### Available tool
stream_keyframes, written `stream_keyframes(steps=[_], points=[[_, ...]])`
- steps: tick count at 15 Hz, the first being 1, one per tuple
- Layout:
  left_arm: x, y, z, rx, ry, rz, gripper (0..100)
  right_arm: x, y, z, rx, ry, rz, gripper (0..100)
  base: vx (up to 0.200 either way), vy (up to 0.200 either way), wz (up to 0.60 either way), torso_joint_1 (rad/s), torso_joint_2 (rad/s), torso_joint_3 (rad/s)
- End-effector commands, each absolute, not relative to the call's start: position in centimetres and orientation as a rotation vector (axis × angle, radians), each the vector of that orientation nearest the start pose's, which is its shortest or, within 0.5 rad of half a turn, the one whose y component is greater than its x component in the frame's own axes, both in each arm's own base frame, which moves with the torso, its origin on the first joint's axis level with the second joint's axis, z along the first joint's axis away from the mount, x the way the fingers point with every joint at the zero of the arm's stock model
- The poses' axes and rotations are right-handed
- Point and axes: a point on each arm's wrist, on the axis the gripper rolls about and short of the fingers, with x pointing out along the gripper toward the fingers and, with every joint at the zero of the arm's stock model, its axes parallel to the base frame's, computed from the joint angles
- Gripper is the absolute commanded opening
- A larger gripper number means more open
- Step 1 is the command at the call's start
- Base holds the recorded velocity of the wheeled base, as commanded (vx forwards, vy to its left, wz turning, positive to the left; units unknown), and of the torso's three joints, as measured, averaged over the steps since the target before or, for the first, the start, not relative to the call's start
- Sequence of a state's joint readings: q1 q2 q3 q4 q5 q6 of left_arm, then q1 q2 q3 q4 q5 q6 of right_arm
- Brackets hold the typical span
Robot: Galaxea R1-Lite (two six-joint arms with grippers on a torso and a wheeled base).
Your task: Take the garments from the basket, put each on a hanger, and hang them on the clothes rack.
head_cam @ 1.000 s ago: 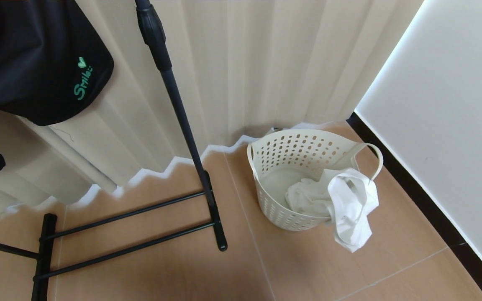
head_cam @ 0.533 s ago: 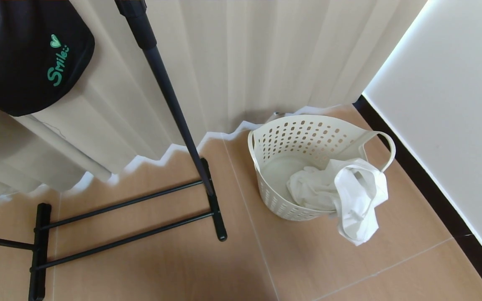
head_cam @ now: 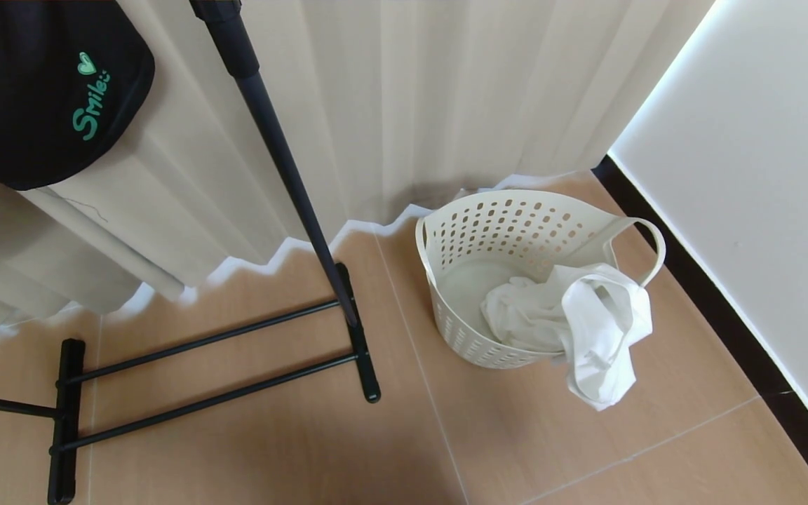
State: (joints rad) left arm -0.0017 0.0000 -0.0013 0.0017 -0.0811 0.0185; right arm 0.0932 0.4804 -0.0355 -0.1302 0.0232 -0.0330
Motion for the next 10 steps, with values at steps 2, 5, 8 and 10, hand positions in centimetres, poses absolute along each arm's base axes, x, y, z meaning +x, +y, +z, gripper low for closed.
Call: stream_keyframes(steps=[2, 5, 8, 10], points=[[-2.3, -0.2, 7.6, 0.020, 0.001, -0.083, 100, 10.0, 1.5, 12.9, -0.363, 0.530, 0.247, 100, 0.000, 0.000, 0.00, 0.000, 0.00, 0.000], [-2.3, -0.2, 7.6, 0.020, 0.001, -0.083, 100, 14.0, 2.1, 14.8, -0.631, 0.530, 0.247, 100, 0.000, 0.000, 0.00, 0.000, 0.00, 0.000], [-2.3, -0.2, 7.6, 0.020, -0.001, -0.083, 100, 21.1, 2.9, 16.4, -0.944, 0.578, 0.189, 100, 0.000, 0.000, 0.00, 0.000, 0.00, 0.000], [-2.3, -0.2, 7.6, 0.020, 0.001, -0.083, 100, 22.9, 3.3, 16.4, -0.987, 0.584, 0.160, 100, 0.000, 0.000, 0.00, 0.000, 0.00, 0.000]])
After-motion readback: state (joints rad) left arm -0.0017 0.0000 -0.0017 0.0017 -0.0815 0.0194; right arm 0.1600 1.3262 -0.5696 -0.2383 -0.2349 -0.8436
